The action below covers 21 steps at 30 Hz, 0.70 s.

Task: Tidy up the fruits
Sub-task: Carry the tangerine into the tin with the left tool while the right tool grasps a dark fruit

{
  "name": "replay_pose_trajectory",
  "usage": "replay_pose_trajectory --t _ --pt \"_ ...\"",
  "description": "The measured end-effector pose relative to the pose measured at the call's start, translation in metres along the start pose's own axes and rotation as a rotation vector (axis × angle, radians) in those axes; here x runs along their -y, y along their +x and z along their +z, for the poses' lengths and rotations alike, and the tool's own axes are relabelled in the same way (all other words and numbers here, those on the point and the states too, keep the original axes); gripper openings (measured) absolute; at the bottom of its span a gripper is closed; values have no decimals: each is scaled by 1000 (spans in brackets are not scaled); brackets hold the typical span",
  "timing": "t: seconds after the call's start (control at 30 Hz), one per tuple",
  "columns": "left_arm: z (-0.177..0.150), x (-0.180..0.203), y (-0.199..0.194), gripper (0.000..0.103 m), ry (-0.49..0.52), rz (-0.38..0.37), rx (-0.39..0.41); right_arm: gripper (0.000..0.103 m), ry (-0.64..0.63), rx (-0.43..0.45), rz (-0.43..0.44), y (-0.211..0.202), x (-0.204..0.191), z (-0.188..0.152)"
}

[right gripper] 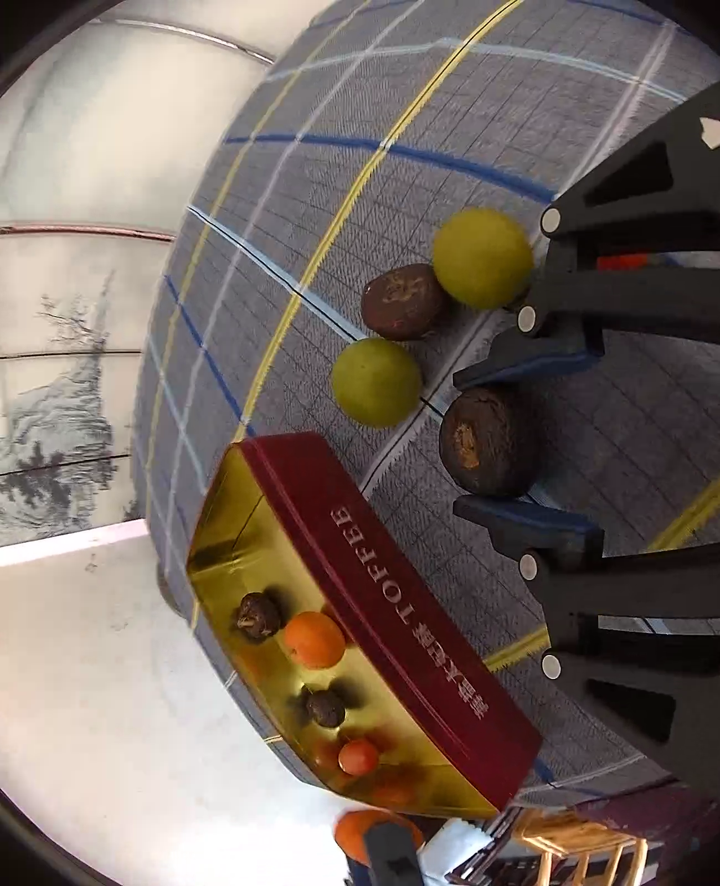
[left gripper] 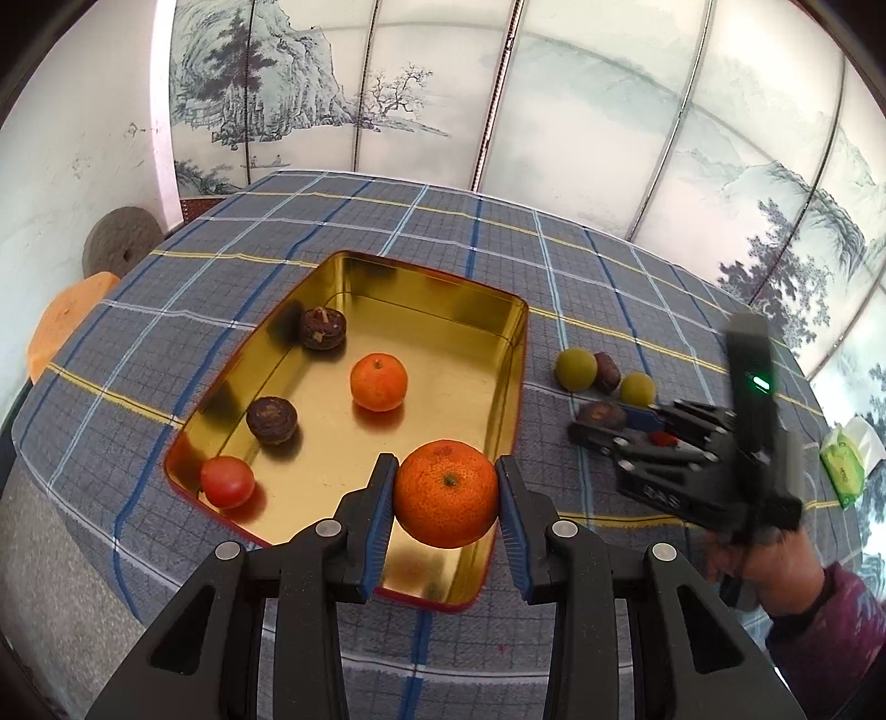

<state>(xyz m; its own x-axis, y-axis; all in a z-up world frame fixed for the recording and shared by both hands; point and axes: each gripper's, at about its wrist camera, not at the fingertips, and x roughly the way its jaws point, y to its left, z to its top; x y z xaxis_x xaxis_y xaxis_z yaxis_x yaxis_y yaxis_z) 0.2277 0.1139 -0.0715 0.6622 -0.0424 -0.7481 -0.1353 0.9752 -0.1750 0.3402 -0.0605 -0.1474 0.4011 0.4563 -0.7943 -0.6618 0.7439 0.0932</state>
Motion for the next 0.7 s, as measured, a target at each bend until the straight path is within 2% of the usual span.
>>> replay_pose_trajectory --t 0.23,0.7 --pt "6 -7 14 37 24 16 -8 35 4 4 18 -14 -17 -26" --pt "6 -13 38 37 42 58 -42 36 27 3 23 -13 -13 -25"
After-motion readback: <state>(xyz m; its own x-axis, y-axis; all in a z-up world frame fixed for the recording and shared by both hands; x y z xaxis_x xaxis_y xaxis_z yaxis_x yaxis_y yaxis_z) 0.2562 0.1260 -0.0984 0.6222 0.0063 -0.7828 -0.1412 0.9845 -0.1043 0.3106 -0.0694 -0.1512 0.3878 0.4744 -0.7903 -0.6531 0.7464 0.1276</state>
